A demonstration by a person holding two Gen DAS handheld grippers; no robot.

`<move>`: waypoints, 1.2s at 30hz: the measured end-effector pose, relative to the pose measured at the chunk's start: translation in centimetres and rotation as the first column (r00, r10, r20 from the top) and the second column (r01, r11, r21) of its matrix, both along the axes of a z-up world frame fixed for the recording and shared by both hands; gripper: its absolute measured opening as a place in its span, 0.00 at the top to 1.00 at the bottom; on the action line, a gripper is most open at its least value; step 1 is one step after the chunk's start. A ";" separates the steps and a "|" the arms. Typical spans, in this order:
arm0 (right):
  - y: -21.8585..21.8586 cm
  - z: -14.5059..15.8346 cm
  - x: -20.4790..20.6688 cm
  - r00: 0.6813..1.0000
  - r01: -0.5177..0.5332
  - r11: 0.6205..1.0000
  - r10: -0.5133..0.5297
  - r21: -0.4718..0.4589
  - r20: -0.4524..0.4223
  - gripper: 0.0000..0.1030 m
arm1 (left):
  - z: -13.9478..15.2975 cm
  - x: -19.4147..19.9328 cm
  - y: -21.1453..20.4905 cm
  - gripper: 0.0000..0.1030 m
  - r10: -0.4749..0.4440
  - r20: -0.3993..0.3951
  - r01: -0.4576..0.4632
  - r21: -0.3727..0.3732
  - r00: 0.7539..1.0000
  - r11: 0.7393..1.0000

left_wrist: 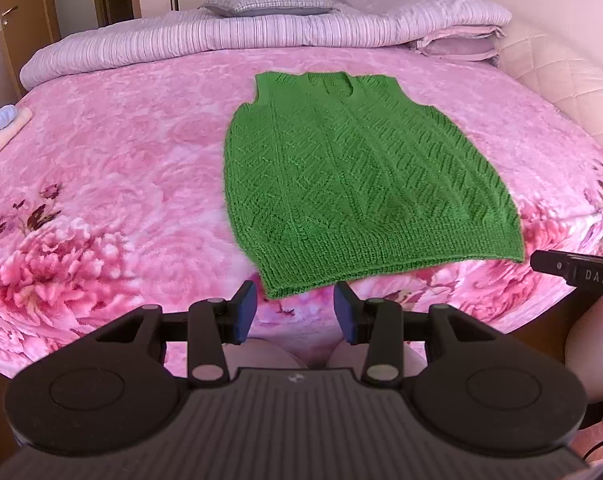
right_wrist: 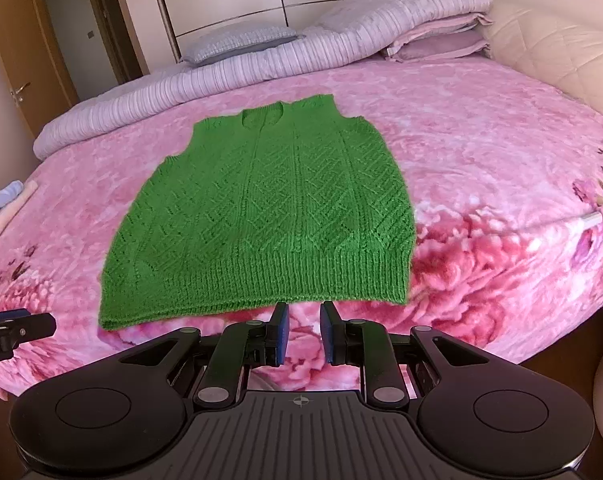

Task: Fold clothes
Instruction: 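Withdraw both open grippers from the flat sweater vest, then move both grippers to the sweater hem and grasp it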

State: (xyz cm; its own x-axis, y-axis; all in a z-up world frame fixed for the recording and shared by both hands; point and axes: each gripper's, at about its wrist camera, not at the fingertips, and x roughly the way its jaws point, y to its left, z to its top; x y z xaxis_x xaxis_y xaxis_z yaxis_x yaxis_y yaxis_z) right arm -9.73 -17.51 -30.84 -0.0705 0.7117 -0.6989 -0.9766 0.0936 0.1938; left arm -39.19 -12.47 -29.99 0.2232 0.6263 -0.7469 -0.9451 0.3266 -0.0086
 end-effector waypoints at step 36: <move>7.1 -2.6 5.9 0.992 0.108 0.988 -0.100 -0.110 0.082 0.80 | -3.3 2.3 8.9 0.63 -0.040 0.050 0.043 -0.065 0.998 0.997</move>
